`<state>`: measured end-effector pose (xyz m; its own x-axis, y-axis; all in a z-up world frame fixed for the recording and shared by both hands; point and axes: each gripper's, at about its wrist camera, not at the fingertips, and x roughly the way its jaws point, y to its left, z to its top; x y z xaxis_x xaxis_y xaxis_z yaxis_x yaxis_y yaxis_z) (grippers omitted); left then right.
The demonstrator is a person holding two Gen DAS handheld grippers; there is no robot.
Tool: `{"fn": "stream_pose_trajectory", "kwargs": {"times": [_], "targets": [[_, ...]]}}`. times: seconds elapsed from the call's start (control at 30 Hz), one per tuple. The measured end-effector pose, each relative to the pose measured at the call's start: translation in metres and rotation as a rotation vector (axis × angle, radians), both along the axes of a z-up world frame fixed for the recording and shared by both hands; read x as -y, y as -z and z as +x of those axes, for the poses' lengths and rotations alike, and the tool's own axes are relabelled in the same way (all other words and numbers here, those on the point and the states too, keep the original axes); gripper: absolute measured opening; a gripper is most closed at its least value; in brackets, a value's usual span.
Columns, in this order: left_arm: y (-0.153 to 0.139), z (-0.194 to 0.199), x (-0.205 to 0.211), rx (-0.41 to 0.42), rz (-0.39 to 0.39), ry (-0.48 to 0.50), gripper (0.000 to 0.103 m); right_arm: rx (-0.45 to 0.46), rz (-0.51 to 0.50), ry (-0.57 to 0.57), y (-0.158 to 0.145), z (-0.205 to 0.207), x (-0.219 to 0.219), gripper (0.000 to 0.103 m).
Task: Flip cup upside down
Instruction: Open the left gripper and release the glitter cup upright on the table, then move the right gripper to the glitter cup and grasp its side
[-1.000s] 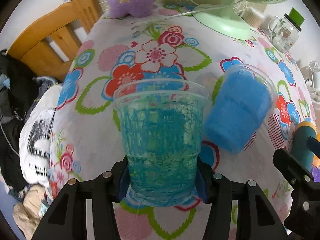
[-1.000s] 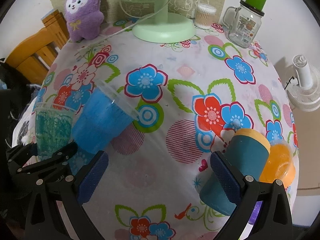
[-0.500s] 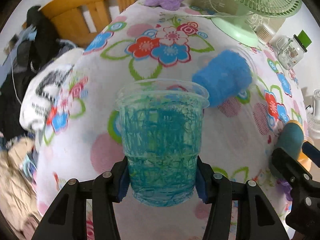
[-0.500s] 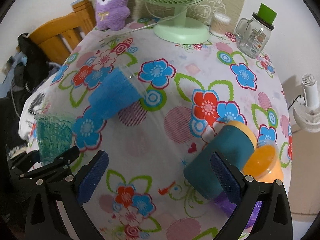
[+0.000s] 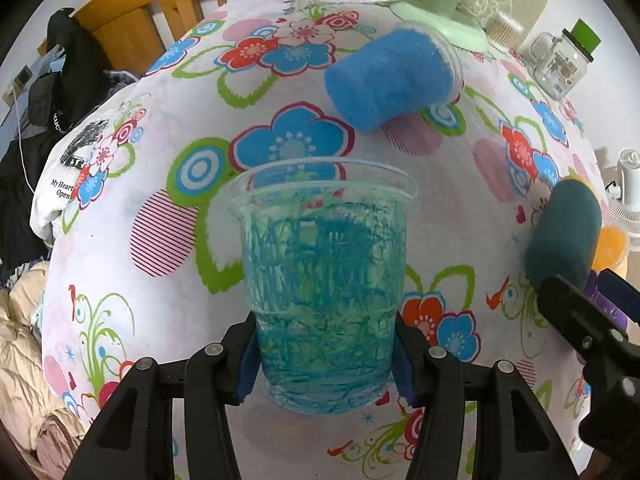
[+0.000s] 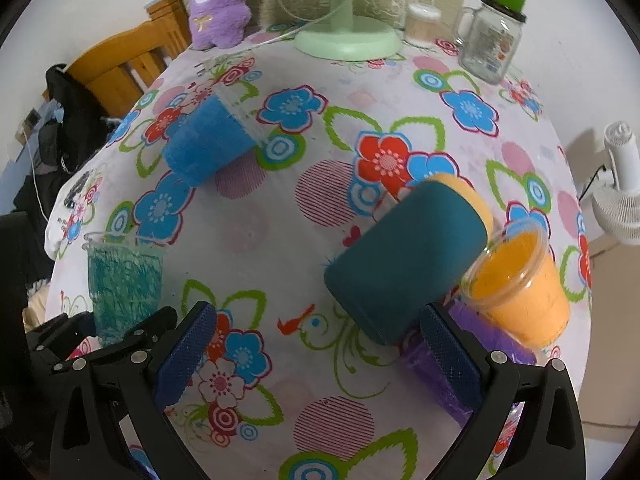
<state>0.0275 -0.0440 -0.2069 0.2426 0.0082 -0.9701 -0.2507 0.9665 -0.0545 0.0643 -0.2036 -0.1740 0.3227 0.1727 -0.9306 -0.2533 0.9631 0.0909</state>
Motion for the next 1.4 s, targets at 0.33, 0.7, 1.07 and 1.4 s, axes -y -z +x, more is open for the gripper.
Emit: {"fn": "stream_pose_trajectory", "kwargs": {"times": [0.33,0.7,1.07,1.4], "targets": [[-0.025,-0.018,0.006,0.019,0.041,-0.008,0.082,0.035,0.024,-0.045,-0.010,-0.010,0.008,0.102],[-0.091,-0.027,-0.024,0.092,0.045,0.172,0.089,0.211,0.084,0.011,-0.076,-0.046,-0.012,0.102],[-0.104,-0.036,-0.058,0.118,0.057,0.417,0.091,0.419,0.097,0.117,-0.103,-0.102,-0.058,0.102],[-0.076,-0.028,-0.069,0.085,0.079,0.486,0.098,0.431,0.115,0.166,-0.075,-0.110,-0.072,0.102]]}}
